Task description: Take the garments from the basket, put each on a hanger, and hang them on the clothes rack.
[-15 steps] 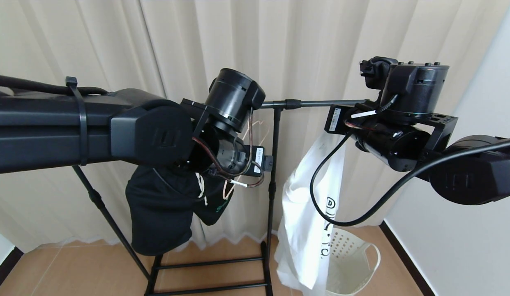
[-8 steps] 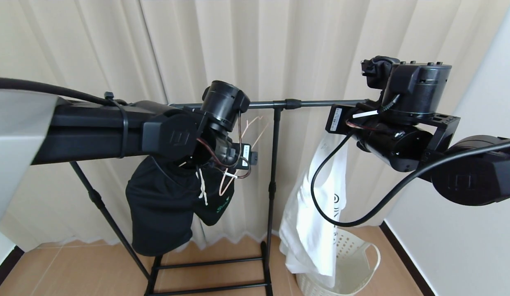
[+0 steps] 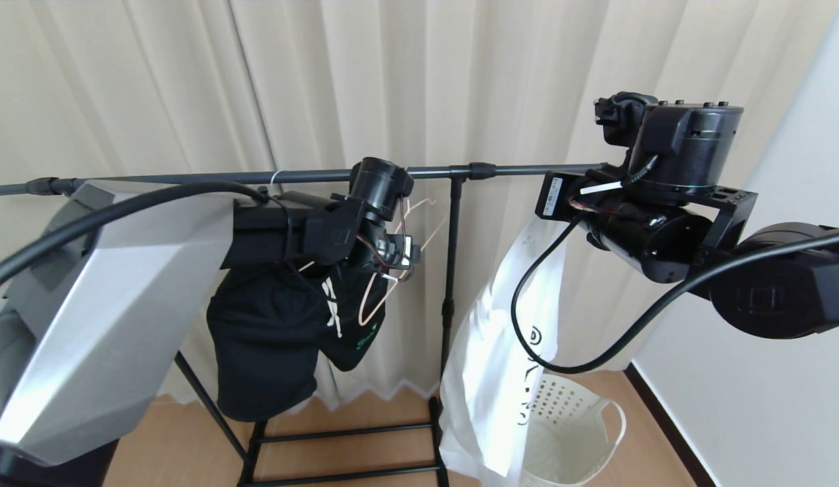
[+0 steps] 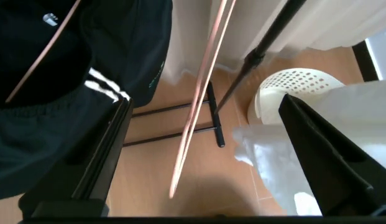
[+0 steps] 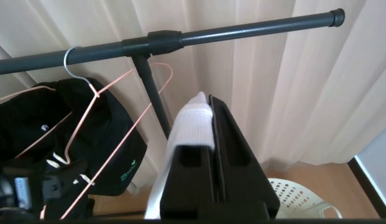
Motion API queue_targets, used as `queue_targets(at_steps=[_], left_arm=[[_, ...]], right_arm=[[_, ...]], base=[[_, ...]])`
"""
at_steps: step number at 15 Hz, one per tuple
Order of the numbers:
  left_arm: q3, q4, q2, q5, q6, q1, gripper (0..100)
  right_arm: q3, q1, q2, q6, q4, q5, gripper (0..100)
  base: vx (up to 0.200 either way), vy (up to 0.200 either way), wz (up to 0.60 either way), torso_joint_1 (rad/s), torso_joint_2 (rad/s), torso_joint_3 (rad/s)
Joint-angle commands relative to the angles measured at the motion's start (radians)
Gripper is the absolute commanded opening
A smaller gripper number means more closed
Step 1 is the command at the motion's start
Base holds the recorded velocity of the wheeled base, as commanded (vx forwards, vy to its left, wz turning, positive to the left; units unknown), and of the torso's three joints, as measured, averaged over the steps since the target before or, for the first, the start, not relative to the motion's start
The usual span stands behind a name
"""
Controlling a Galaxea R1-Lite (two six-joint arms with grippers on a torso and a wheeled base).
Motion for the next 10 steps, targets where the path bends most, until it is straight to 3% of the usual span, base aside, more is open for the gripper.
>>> queue_targets(at_steps=[1, 10], left_arm=[[-0.06, 0.0, 0.098, 0.022, -0.001, 0.016, 100], [-0.06, -0.132, 0.177, 0.049, 0.004, 0.036, 100]], right_arm=[[0.001, 0.001, 0.001, 0.0, -0.001, 0.0, 0], [-0.001, 0.001, 0.009, 0.0, -0.001, 0.0, 0]], base=[[0.0, 0.0, 0.0, 0.0, 0.0, 0.0], [0.0, 0.0, 0.0, 0.0, 0.0, 0.0]])
